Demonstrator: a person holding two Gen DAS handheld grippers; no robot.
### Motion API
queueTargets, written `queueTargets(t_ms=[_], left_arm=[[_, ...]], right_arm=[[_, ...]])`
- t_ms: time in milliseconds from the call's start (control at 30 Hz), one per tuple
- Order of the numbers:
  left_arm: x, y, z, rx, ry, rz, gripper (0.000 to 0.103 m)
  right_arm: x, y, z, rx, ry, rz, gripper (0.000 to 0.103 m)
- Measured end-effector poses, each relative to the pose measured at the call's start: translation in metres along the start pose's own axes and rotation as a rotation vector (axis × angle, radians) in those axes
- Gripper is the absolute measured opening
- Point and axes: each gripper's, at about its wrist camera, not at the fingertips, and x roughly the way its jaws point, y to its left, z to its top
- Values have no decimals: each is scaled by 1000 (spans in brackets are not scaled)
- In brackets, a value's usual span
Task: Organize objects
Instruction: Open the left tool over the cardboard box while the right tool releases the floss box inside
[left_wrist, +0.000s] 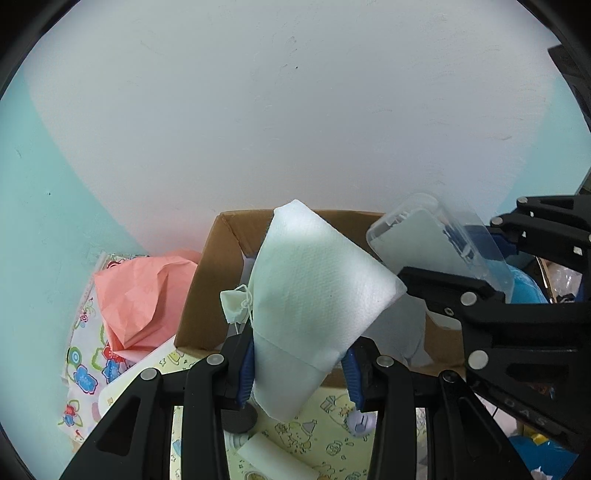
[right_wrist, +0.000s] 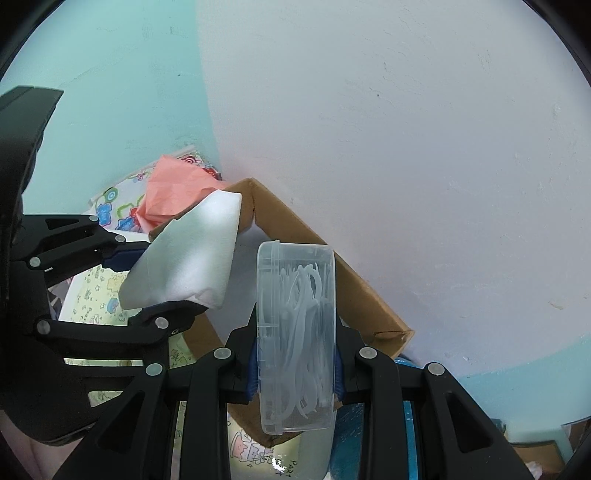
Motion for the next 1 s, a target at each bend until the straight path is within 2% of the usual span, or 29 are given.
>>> queueTargets(t_ms=[200, 333, 367, 433, 500, 667, 733, 800, 867, 1000], left_arm=[[18, 7, 5, -41, 1, -19, 44], [21, 6, 2, -39, -16, 69, 67], [22, 10, 0, -49, -16, 46, 77], [25, 16, -2, -89, -11, -21, 86], [26, 21, -4, -121, 0, -51, 86], [31, 12, -2, -123, 7, -16, 88], [34, 5, -5, -115, 10, -20, 91], [32, 4, -6, -104, 13, 6, 92], [34, 3, -7, -95, 17, 38, 92], [35, 4, -8, -105, 21, 25, 92]], right_arm=[[10, -6, 3, -19, 25, -22, 33], [17, -12, 6, -9, 38, -20, 33], [18, -14, 7, -3, 40, -12, 33], [20, -16, 9, 12, 40, 9, 33], [23, -17, 9, 8, 40, 20, 33], [34, -14, 5, -20, 45, 56, 35], [40, -11, 6, -9, 49, 56, 39], [32, -13, 2, 8, 48, 37, 61], [29, -14, 0, 4, 16, 26, 71], [25, -12, -3, -27, -19, 7, 79]])
